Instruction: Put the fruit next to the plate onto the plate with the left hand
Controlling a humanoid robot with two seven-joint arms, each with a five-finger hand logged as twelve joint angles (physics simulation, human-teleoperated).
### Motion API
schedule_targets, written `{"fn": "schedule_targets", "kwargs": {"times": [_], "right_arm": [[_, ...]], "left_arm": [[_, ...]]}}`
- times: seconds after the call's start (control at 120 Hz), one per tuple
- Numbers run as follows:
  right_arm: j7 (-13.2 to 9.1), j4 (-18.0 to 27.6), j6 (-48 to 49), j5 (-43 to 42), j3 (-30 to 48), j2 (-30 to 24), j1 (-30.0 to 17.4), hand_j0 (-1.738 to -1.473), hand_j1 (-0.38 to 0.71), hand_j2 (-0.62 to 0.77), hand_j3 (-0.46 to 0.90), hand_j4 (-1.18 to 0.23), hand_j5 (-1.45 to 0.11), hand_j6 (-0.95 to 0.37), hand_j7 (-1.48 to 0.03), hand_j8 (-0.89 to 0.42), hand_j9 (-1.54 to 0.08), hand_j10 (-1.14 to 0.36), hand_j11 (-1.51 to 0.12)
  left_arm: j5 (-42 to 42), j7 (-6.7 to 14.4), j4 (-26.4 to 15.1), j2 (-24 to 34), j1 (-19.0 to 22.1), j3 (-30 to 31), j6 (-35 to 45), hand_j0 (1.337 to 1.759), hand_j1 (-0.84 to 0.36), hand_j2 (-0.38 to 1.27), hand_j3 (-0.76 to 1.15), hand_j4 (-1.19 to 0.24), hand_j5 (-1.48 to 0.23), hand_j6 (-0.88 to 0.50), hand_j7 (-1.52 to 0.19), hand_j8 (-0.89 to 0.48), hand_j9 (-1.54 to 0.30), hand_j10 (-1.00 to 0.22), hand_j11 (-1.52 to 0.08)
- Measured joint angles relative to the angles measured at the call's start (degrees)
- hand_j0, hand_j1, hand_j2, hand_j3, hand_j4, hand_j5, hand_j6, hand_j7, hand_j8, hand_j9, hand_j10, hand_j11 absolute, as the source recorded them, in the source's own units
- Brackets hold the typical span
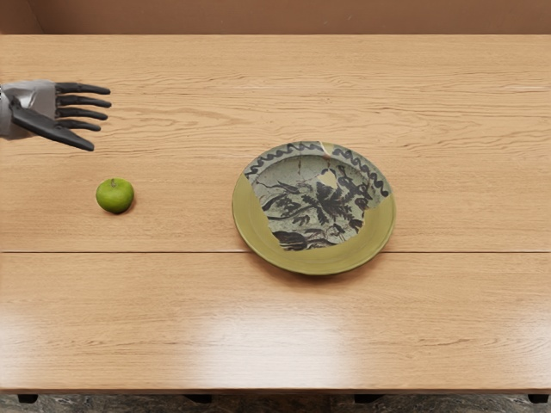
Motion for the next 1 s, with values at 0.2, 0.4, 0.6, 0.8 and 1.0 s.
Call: {"fn": "schedule_targets", "kwargs": {"times": [0.2, 0.4, 0.6, 0.8, 1.0], "right_arm": [[0.1, 0.1, 0.1, 0.0, 0.0, 0.0, 0.1, -1.658, -0.31, -0.01, 0.00, -0.03, -0.05, -0.03, -0.05, -0.03, -0.05, -0.03, -0.05], [0.1, 0.1, 0.1, 0.0, 0.0, 0.0, 0.3, -1.658, -0.31, -0.01, 0.00, -0.03, -0.05, -0.03, -0.05, -0.03, -0.05, -0.03, -0.05], [0.0, 0.1, 0.2, 0.0, 0.0, 0.0, 0.5, -1.658, -0.31, -0.01, 0.00, -0.03, -0.05, -0.03, -0.05, -0.03, -0.05, -0.03, -0.05], [0.0, 0.1, 0.3, 0.0, 0.1, 0.0, 0.8, -1.658, -0.31, -0.01, 0.00, -0.03, -0.05, -0.03, -0.05, -0.03, -0.05, -0.03, -0.05], [0.0, 0.1, 0.4, 0.0, 0.1, 0.0, 0.9, -1.658, -0.31, -0.01, 0.00, -0.03, -0.05, -0.03, -0.05, -0.03, -0.05, -0.03, -0.05]], "left_arm": [[0.6, 1.6, -0.2, -0.1, -3.1, -0.1, 0.0, 1.658, 0.05, 0.05, 0.00, -0.25, -0.32, -0.25, -0.32, -0.25, -0.32, -0.25, -0.32], [6.8, 11.4, -0.4, 0.7, -4.5, 1.0, 0.0, 1.658, 0.05, 0.05, 0.00, -0.25, -0.32, -0.25, -0.32, -0.25, -0.32, -0.25, -0.32], [8.0, 16.5, -1.2, 0.2, -15.8, 16.0, 0.0, 1.658, 0.05, 0.05, 0.00, -0.25, -0.32, -0.25, -0.32, -0.25, -0.32, -0.25, -0.32], [7.9, 19.8, -9.6, 0.4, -22.6, 26.2, 2.9, 1.658, 0.05, 0.05, 0.00, -0.25, -0.32, -0.25, -0.32, -0.25, -0.32, -0.25, -0.32], [8.1, 22.2, -17.4, 0.4, -26.5, 30.7, 16.6, 1.658, 0.05, 0.05, 0.00, -0.25, -0.33, -0.25, -0.33, -0.25, -0.33, -0.25, -0.33]]}}
